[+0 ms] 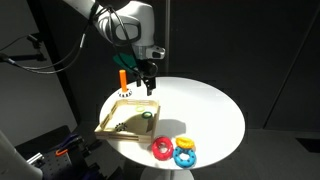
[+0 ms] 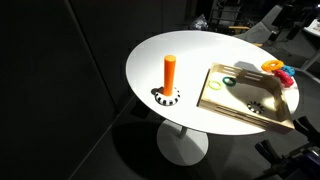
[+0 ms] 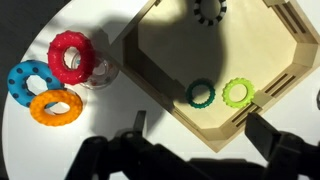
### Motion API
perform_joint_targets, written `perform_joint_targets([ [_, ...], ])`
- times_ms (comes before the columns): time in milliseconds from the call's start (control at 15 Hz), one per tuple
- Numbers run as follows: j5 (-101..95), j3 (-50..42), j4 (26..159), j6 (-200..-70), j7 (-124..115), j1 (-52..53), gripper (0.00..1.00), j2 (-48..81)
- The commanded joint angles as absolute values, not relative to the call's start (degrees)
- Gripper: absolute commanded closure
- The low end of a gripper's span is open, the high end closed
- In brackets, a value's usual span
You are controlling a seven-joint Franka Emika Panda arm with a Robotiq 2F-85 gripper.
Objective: Move the red ring from the tray to the table
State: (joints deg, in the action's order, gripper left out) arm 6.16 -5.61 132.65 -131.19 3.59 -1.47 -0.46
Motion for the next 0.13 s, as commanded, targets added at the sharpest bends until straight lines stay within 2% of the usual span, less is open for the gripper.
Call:
perform_joint_targets([
  [0,6.14,-4.87,132.57,-130.12,3.59,-2.24,0.0,-0.92],
  [67,6.15,-4.88,132.56,-129.47,3.59,-2.23,0.0,-1.38],
])
